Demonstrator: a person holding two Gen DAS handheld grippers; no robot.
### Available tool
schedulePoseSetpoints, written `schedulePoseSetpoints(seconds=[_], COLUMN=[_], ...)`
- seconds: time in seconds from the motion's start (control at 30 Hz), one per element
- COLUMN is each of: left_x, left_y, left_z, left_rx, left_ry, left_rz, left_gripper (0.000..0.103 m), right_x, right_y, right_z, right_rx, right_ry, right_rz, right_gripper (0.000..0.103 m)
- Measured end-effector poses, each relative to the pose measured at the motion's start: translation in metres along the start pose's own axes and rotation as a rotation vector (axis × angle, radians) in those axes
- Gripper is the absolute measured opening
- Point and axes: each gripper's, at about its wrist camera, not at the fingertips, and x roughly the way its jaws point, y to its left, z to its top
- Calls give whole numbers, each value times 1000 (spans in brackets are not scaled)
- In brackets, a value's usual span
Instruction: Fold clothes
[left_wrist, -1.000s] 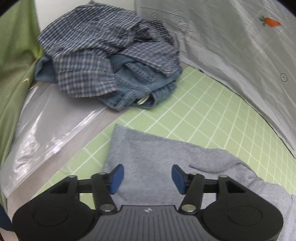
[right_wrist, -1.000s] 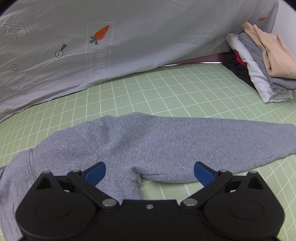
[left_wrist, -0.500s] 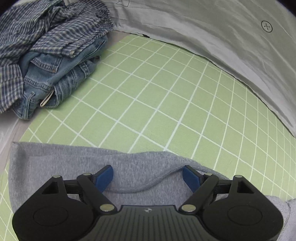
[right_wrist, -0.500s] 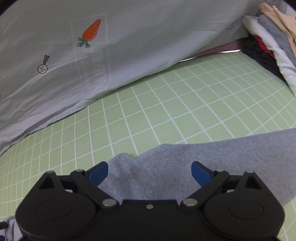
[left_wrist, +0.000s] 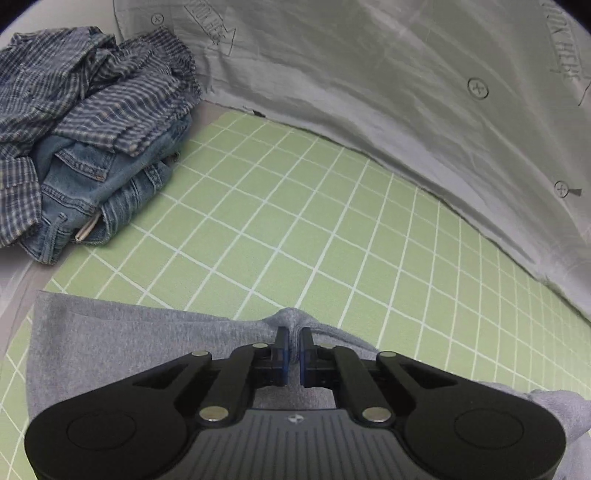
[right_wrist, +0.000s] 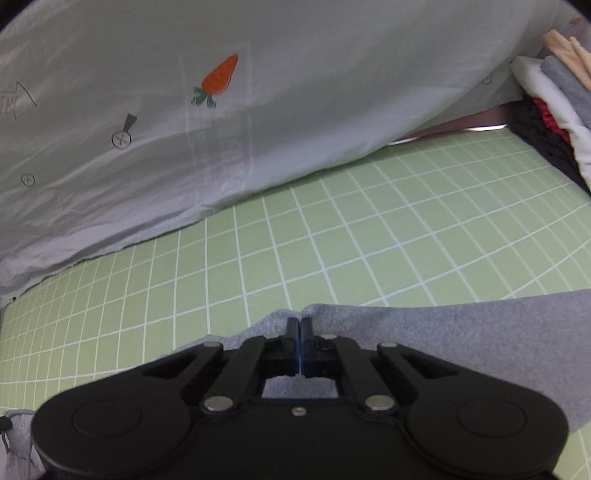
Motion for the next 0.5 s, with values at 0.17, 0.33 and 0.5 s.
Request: schedulePoseSetpoints(seconds=[0.17, 0.33, 0.5], left_x=[-61, -103, -102], left_y=[14, 32, 49], left_z=[-22, -76, -132], left_rx=[19, 55, 30], left_ry=[-64, -38, 81], left_rz=[-30, -11, 21], left_gripper=[5, 5, 4], right_x=[-80, -131, -152], right_y=[-21, -36, -74], right_z=[-21, -80, -135], right_rx=[21, -69, -51], right_ry=[-65, -41, 62], right_rz=[20, -43, -125], right_gripper=[0, 0, 0])
